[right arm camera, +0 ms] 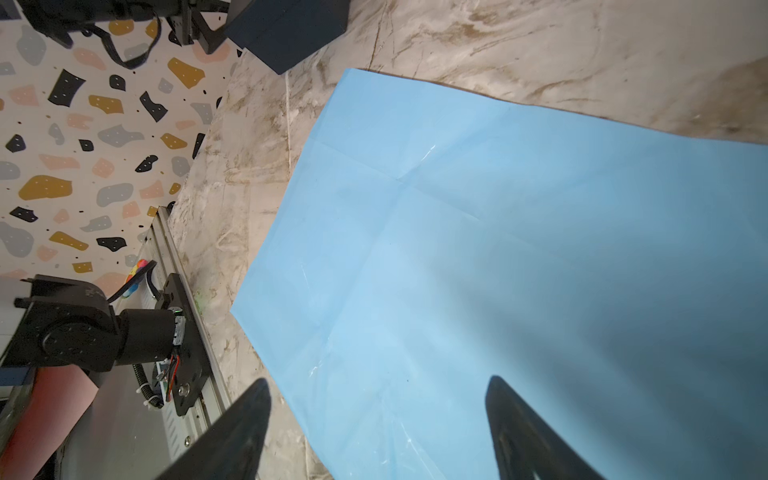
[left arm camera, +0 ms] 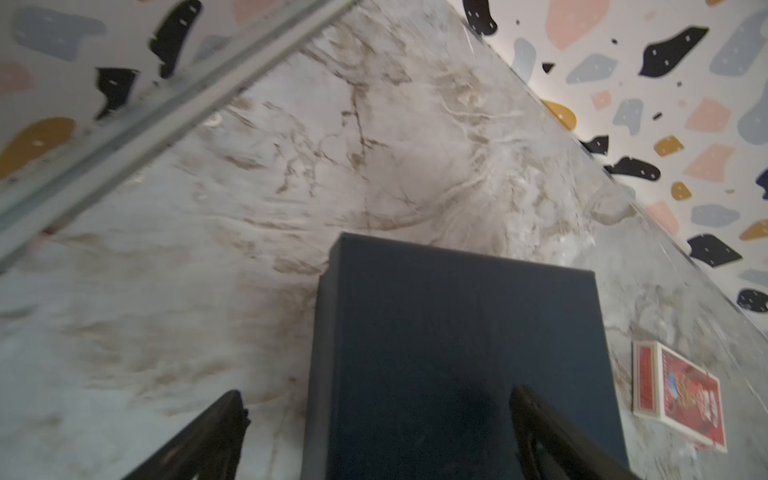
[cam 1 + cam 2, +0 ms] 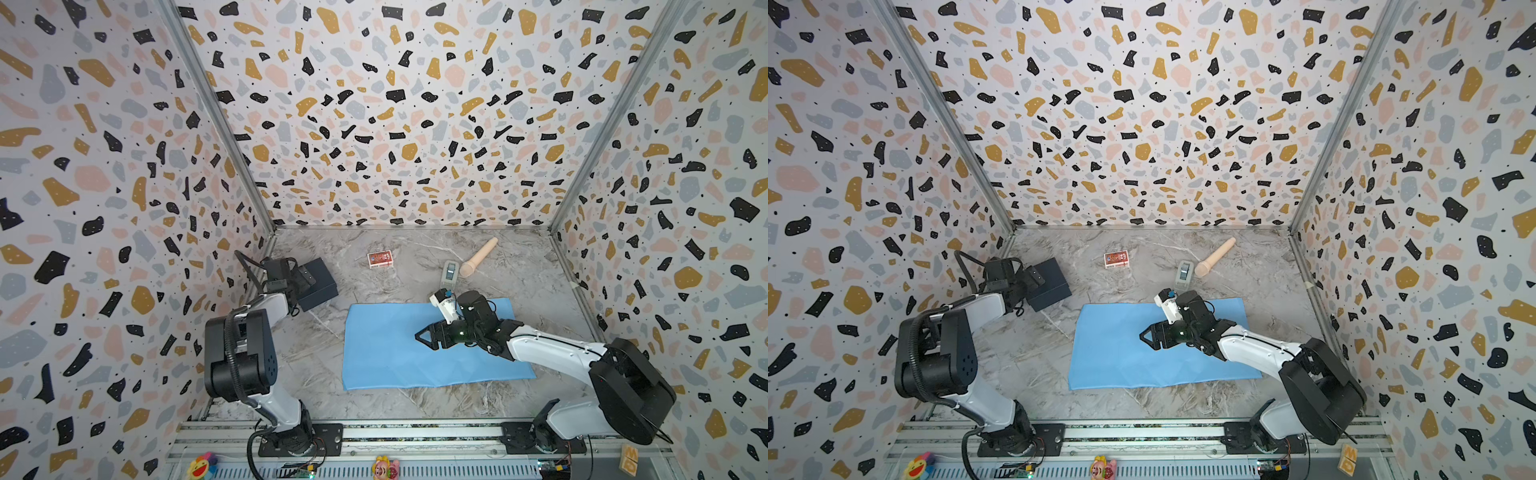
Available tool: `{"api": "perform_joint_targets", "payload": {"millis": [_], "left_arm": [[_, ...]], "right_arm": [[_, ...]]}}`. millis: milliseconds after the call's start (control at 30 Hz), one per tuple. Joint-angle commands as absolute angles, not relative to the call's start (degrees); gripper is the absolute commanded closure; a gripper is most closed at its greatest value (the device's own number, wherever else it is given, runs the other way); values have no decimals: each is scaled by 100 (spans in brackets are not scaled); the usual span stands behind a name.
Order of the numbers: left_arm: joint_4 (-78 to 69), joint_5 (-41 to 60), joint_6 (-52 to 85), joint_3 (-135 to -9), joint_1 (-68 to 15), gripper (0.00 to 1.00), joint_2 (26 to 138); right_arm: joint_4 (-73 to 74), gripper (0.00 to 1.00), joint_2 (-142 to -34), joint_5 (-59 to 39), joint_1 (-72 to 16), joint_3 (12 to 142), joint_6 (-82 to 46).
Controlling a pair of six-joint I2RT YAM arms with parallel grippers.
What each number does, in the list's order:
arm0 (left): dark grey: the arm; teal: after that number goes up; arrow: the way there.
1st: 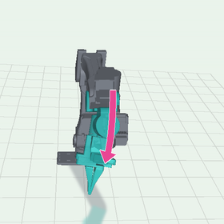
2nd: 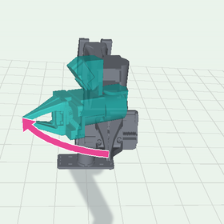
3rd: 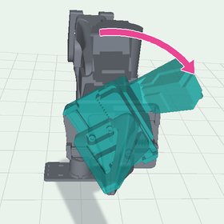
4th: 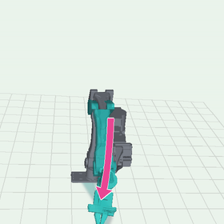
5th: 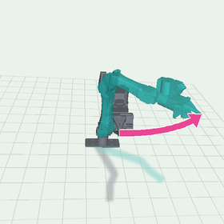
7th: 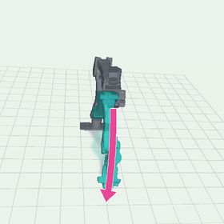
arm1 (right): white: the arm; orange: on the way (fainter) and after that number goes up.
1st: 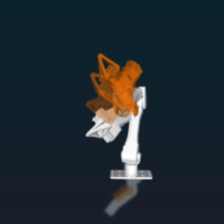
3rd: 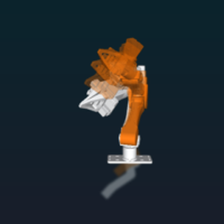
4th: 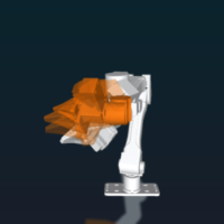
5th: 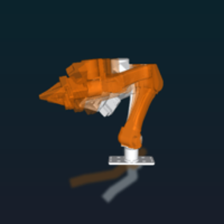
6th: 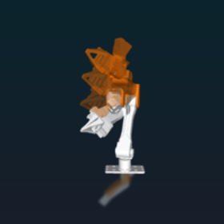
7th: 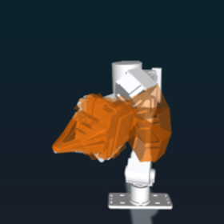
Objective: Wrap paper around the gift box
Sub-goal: 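Grasp the navy gift box with the left gripper while the right gripper reaches toward it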
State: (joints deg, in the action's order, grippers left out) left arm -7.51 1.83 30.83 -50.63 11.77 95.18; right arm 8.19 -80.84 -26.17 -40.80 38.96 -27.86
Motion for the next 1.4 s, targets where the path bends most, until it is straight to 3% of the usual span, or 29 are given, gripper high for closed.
{"api": "perform_joint_targets", "payload": {"millis": [0,233,733,1033,1367], "left_arm": [[-1077,1019,2977,-5072,1065,9,9540],[-992,1120,2601,-4985,398,18,9661],[-892,1469,2250,-4781,-53,35,9717],[-955,1716,2145,-4858,-608,37,9760],[-565,1839,1775,-6069,-1433,34,10559]], "right_arm": [[888,18,-7907,-2610,-3983,3918,-2752],[1012,18,-7912,-3035,-3203,3868,-2870],[1405,18,-9465,-3229,-3208,5314,-3351],[1376,18,-9870,-3129,-3042,5766,-3331],[1304,15,-10505,-3031,-2789,6482,-3209]]}}
